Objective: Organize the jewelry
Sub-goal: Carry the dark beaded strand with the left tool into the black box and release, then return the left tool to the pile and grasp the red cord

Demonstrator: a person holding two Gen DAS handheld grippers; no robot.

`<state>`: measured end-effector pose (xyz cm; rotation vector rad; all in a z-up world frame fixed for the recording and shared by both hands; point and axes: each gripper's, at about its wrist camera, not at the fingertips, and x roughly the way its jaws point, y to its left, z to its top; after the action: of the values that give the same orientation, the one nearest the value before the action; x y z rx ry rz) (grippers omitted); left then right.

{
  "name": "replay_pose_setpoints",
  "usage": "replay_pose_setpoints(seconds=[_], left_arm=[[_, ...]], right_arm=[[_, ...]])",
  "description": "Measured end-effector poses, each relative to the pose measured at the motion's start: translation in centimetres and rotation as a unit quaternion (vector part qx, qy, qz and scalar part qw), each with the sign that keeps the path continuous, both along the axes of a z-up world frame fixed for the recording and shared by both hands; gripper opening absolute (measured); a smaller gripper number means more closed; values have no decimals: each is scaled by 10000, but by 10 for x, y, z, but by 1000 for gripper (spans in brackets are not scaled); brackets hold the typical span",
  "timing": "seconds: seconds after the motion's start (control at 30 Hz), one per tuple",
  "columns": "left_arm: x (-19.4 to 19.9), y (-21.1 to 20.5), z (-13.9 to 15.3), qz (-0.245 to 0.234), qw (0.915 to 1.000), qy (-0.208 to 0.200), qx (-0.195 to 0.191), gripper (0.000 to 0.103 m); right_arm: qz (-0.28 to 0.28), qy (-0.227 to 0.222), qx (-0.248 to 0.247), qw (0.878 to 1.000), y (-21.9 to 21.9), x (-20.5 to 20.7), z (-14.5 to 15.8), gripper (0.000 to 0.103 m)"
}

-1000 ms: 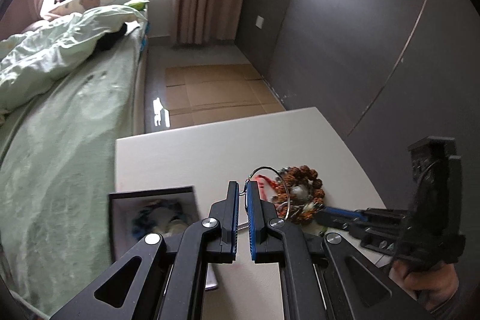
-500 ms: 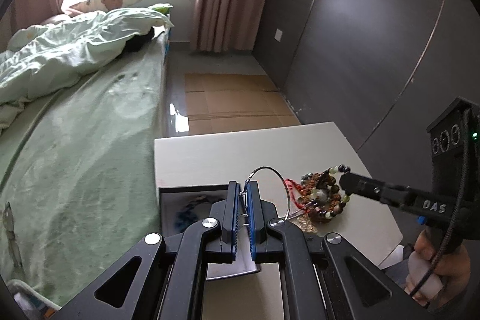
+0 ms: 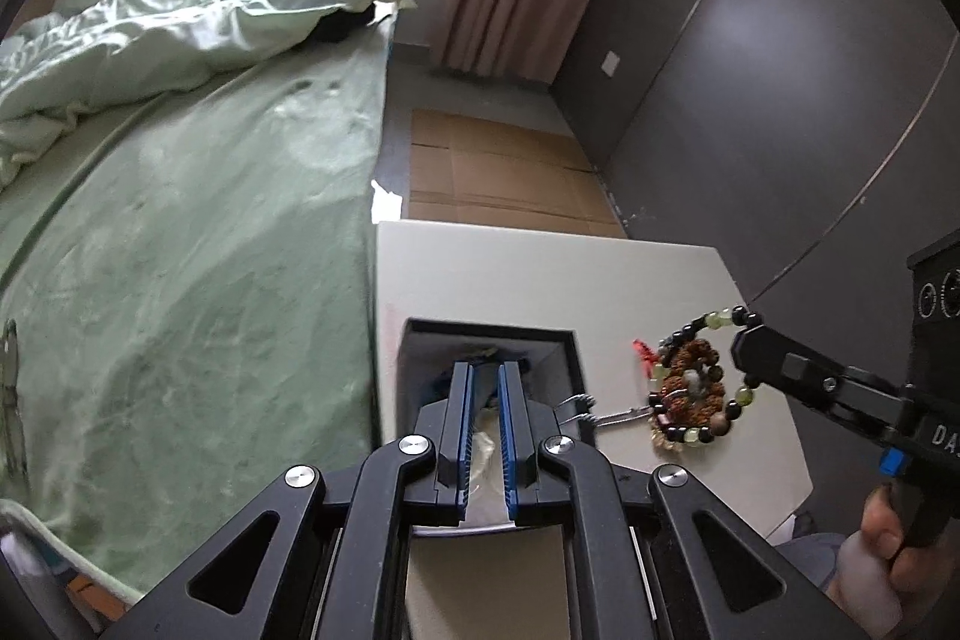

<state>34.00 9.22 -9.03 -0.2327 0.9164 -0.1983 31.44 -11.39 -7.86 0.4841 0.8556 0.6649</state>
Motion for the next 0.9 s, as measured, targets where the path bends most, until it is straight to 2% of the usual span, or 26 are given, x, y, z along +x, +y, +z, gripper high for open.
replay_pose_setpoints(seconds=[0.07, 0.1, 0.13, 0.17, 0.2, 0.23, 0.37, 0.4, 0.5, 0.57, 0.9], left_arm=[[-2, 5, -1, 53, 10000, 44, -21, 9], [-3, 7, -2, 77, 9999, 66, -34, 16], [-5, 9, -2, 100, 9999, 76, -36, 34], [-7, 12, -2, 132, 9999, 49, -38, 46], [-9, 15, 0, 175, 9998, -4, -42, 65], [-12, 19, 2, 236, 9997, -88, -51, 72], [-15, 31, 5, 382, 9992, -125, -91, 72], [-16, 32, 6, 408, 9991, -116, -74, 72], [-17, 33, 7, 409, 9991, -125, -47, 72], [-18, 31, 8, 380, 9992, -142, -45, 72], [-17, -7, 12, -25, 9997, -250, -35, 72]], right_arm=[[51, 89, 3, 9999, 7, 3, -5, 9], [104, 112, 9, 9999, 12, 4, -7, 9], [141, 111, -5, 9998, 15, 4, -9, 9], [174, 130, -14, 9998, 19, 4, -10, 9], [206, 158, -5, 9997, 22, 5, -12, 9], [257, 182, 13, 9995, 26, 6, -13, 9], [389, 257, -76, 9989, 38, 7, -17, 10], [483, 355, -126, 9981, 43, 8, -20, 13], [571, 640, -372, 9956, 49, 12, -30, 62], [421, 598, -481, 9962, 41, 9, -29, 63], [-32, 581, -387, 9976, -25, 5, -18, 63]])
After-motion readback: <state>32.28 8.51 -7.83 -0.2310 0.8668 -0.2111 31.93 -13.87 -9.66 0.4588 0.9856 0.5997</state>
